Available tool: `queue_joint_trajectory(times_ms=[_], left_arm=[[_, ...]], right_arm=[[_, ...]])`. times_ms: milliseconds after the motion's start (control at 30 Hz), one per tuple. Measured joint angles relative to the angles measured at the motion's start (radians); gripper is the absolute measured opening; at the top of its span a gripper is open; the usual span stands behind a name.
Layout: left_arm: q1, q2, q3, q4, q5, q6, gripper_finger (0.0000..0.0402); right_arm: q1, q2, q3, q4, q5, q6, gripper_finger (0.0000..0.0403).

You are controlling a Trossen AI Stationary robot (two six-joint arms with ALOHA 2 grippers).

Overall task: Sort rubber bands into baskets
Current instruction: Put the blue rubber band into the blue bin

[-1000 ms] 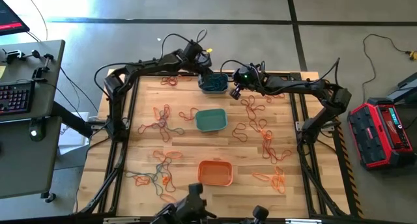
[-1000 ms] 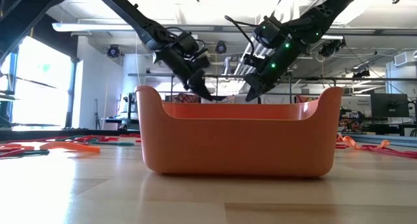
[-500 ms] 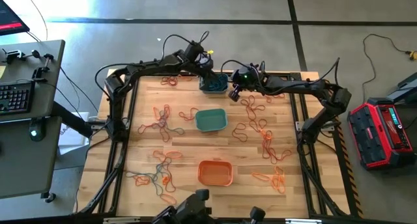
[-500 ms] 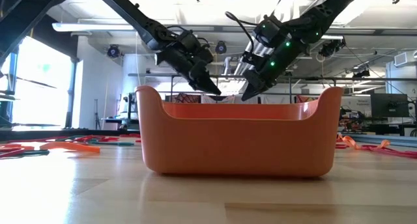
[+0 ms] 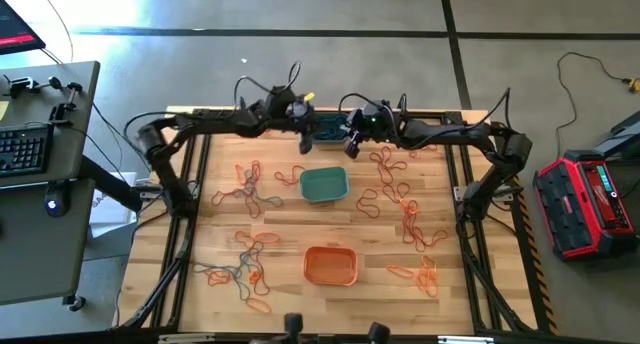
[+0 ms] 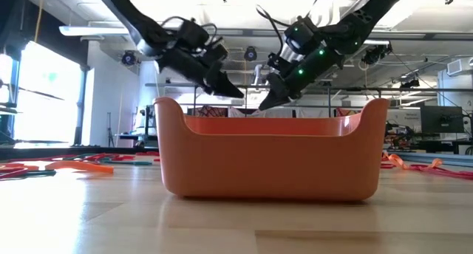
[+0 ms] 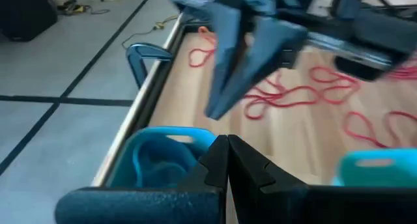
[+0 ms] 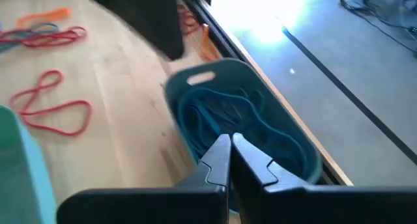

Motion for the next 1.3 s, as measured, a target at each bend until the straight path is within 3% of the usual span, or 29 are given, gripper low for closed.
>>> queue_joint_trajectory(times_ms=[100, 267, 467, 667, 833, 967, 1100, 1300], left_arm=[[-0.021, -0.096, -0.082, -0.015, -0.021, -0.019, 0.0], [-0.085, -0.269, -0.206, -0.128, -0.139, -0.052, 0.0], [-0.242, -0.45, -0.299, -0.352, -0.308, -0.148, 0.0], [-0.46, -0.541, -0.303, -0.639, -0.471, -0.328, 0.0], [-0.638, -0.588, -0.303, -0.789, -0.479, -0.492, 0.0], [-0.792, -0.61, -0.303, -0.881, -0.419, -0.652, 0.0], [-0.968, -0.61, -0.303, -0.912, -0.342, -0.781, 0.0], [-1.183, -0.579, -0.303, -0.922, -0.337, -1.124, 0.0008]], right_arm=[[0.018, 0.0, 0.0, 0.014, -0.003, 0.002, 0.0], [0.046, 0.0, 0.0, 0.016, -0.005, -0.012, 0.0], [0.08, 0.0, 0.0, 0.014, -0.005, -0.041, 0.0], [0.117, 0.0, 0.0, 0.005, -0.005, -0.073, 0.0], [0.143, 0.0, 0.0, 0.001, -0.005, -0.075, 0.0], [0.164, 0.0, 0.0, -0.003, -0.001, -0.075, 0.0], [0.181, 0.0, 0.0, -0.003, 0.025, -0.075, 0.0], [0.198, 0.0, 0.0, -0.006, 0.026, -0.071, 0.0]])
